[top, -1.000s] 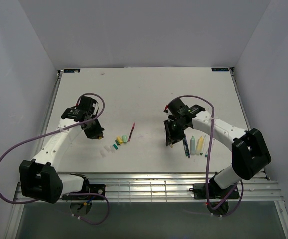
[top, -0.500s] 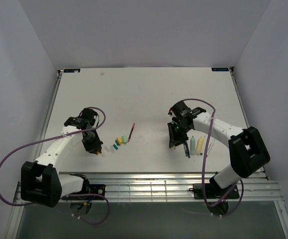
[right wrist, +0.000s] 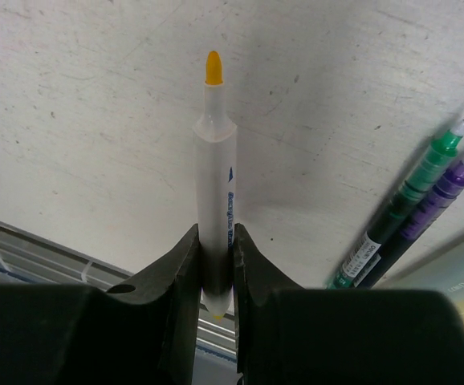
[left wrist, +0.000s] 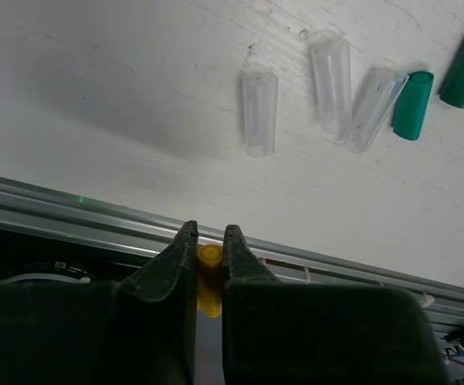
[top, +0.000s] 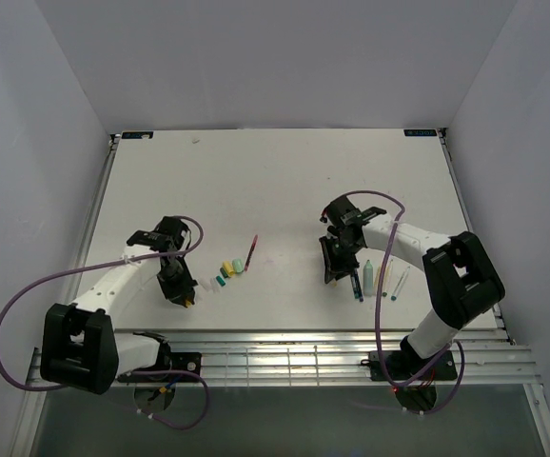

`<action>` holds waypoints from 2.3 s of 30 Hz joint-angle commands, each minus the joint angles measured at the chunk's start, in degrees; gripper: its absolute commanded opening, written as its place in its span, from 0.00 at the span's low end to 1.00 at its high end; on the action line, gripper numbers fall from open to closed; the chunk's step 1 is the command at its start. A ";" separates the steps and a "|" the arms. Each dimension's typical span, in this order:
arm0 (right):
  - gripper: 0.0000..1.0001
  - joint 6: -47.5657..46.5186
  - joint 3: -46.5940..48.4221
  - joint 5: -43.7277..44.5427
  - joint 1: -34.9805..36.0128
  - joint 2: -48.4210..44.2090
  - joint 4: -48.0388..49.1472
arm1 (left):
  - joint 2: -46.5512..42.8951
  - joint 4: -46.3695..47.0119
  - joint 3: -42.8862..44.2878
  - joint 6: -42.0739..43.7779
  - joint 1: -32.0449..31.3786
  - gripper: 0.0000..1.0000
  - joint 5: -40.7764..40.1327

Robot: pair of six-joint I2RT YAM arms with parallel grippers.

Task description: Open the pen caps

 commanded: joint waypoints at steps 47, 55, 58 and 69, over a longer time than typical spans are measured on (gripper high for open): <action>0.21 -3.23 -3.34 1.52 -2.58 5.18 2.12 | 19.49 4.70 2.50 4.62 0.27 0.32 1.73; 0.21 -3.75 -2.37 1.17 -2.76 5.18 1.68 | 21.43 4.79 3.82 4.53 0.53 0.35 -1.68; 0.21 -4.02 -2.55 0.99 -2.94 5.18 1.59 | 22.31 4.88 4.52 4.53 1.32 0.35 -1.87; 0.29 -3.49 -3.16 1.96 -2.94 5.09 1.86 | 13.96 2.95 9.53 3.83 1.50 0.37 -2.58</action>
